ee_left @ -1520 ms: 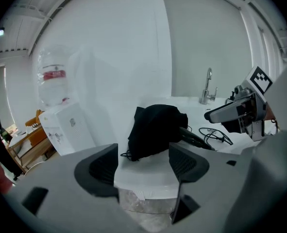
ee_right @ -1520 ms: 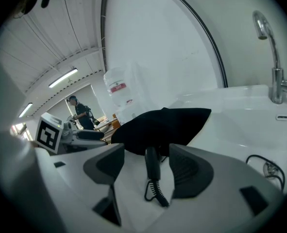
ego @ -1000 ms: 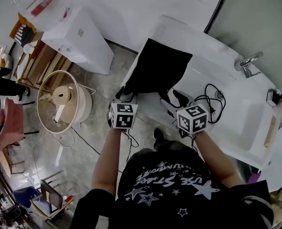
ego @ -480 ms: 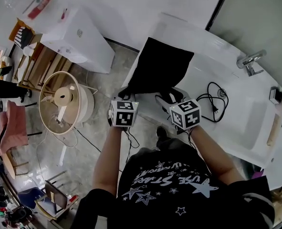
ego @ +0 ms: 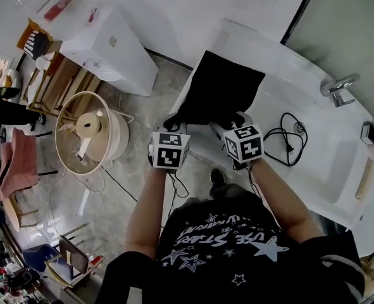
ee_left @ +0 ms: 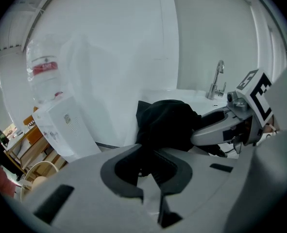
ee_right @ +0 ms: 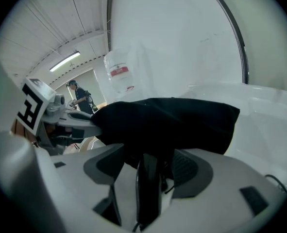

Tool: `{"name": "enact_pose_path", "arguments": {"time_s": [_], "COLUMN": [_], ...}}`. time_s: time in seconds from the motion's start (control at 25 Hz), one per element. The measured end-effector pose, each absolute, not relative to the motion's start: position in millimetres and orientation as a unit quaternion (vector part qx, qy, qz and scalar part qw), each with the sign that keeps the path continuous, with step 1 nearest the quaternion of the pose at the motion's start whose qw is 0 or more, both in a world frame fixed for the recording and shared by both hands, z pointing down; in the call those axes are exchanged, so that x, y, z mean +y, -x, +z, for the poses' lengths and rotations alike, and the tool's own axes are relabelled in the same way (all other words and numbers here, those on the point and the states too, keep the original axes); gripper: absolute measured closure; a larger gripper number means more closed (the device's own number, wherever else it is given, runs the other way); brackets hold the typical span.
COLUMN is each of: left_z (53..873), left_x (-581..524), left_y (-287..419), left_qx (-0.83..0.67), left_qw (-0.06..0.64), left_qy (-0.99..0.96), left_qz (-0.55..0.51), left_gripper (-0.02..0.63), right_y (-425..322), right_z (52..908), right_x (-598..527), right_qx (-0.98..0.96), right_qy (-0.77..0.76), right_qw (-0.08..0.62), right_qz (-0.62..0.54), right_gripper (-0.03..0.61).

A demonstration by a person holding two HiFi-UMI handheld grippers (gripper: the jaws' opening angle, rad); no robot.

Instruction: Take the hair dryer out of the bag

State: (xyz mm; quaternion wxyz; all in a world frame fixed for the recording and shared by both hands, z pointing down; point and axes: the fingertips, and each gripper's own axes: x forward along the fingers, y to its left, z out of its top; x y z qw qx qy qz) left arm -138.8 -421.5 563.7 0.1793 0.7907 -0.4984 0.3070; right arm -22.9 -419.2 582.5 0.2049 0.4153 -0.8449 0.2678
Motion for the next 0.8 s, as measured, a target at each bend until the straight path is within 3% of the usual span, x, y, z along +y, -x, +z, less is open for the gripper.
{"name": "enact_pose_path", "arguments": {"time_s": [0.48,0.6,0.8], "left_z": [567,567,570], "left_x": [-421,-420,-422], "left_y": [136,136,136], "left_qx": [-0.490,-0.489,-0.490], "left_qw": [0.191,0.192,0.191], "left_qy": [-0.796,-0.796,-0.794], "left_qz": [0.300,0.301,0.304], "left_gripper": [0.580,0.580,0.580], "right_y": [33,30,26], "right_z": [606,610,612], "right_x": [-446,-450,-451], "right_qx": [-0.814,-0.802,-0.799], "right_qy": [-0.450,-0.466,-0.464], "right_qw": [0.254,0.274,0.283], "right_qz": [0.264,0.253,0.257], "right_gripper": [0.285,0.353,0.376]}}
